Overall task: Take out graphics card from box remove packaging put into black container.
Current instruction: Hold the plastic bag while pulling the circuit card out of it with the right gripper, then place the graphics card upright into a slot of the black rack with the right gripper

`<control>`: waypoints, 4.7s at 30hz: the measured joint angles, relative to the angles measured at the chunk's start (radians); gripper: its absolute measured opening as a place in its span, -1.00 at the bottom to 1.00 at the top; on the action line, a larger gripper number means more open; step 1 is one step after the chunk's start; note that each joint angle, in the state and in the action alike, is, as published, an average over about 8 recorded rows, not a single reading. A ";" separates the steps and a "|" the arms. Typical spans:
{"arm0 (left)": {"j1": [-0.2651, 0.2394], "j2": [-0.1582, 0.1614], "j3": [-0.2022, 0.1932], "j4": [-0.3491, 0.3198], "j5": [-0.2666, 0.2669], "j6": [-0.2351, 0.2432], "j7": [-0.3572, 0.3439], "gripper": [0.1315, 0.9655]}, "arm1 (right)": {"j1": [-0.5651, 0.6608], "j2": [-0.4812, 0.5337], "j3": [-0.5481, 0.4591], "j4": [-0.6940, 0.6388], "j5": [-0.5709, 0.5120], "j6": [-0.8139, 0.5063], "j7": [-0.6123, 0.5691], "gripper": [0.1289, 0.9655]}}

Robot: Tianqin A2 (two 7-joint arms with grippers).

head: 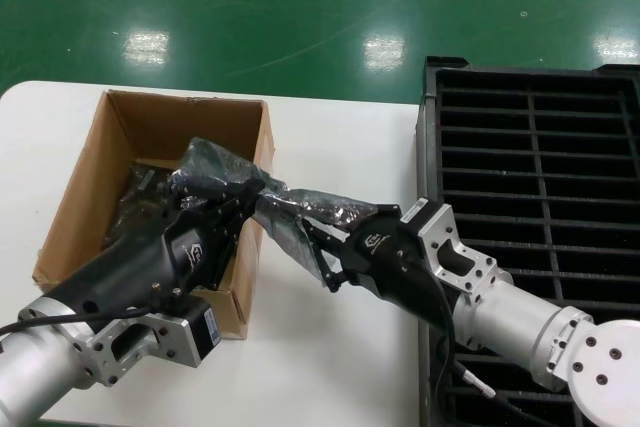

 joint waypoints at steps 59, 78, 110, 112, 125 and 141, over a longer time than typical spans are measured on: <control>0.000 0.000 0.000 0.000 0.000 0.000 0.000 -0.98 | -0.500 0.494 0.490 0.669 0.045 -0.115 0.106 -0.86; 0.000 0.000 0.000 0.000 0.000 0.000 0.000 -0.98 | -0.538 0.545 0.547 0.671 0.108 -0.099 0.066 -0.86; 0.000 0.000 0.000 0.000 0.000 0.000 0.000 -0.98 | -0.010 0.753 0.322 0.614 0.041 -0.591 0.220 -0.86; 0.000 0.000 0.000 0.000 0.000 0.000 0.000 -0.98 | -0.009 0.753 0.320 0.614 0.037 -0.591 0.220 -0.86; 0.000 0.000 0.000 0.000 0.000 0.000 0.000 -0.98 | 0.203 0.721 0.173 0.583 -0.072 -0.793 0.275 -0.86; 0.000 0.000 0.000 0.000 0.000 0.000 0.000 -0.98 | 0.471 0.609 0.000 0.421 -0.113 -1.044 0.314 -0.86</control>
